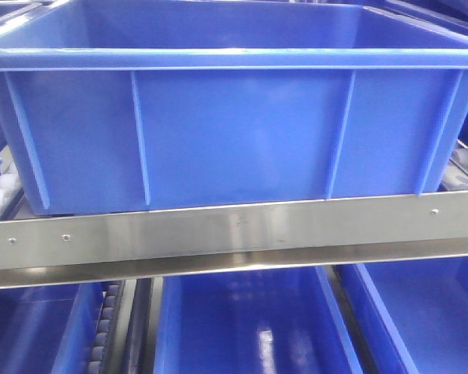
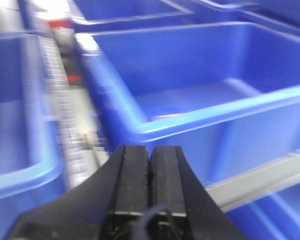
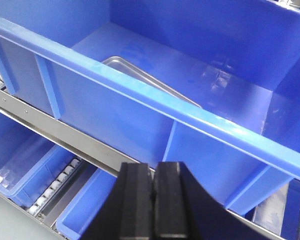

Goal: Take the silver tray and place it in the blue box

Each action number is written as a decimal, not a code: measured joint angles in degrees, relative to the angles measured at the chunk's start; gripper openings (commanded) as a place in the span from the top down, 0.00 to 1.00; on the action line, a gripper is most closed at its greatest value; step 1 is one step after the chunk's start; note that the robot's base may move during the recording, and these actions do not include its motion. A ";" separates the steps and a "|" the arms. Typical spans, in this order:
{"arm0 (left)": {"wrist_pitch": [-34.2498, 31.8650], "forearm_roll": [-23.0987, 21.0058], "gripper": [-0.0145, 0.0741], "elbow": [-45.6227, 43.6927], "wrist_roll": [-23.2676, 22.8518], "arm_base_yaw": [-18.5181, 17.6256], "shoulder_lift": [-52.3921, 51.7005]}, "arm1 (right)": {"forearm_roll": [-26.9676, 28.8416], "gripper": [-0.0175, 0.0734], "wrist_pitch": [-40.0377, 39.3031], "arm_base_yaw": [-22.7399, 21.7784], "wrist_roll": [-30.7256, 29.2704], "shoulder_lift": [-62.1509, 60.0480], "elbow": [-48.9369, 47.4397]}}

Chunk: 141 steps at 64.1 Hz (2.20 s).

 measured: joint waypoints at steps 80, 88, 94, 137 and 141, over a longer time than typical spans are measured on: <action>-11.20 -3.70 0.94 19.92 0.41 16.24 -9.97 | -0.32 0.75 -0.11 0.00 0.00 0.00 0.00; -11.20 -3.70 0.94 19.92 0.41 16.24 -9.97 | 5.28 0.75 -0.23 -0.30 -1.40 0.00 0.00; -11.20 -3.70 0.94 19.92 0.41 16.24 -9.97 | 15.63 0.75 -0.23 -1.78 -10.31 0.00 0.00; -11.20 -3.70 0.94 19.92 0.41 16.24 -9.97 | 38.25 0.75 -18.32 -30.50 -34.62 -30.06 27.78; -11.20 -3.70 0.94 19.92 0.41 16.24 -9.97 | 37.66 0.75 -18.68 -31.56 -34.46 -33.17 29.53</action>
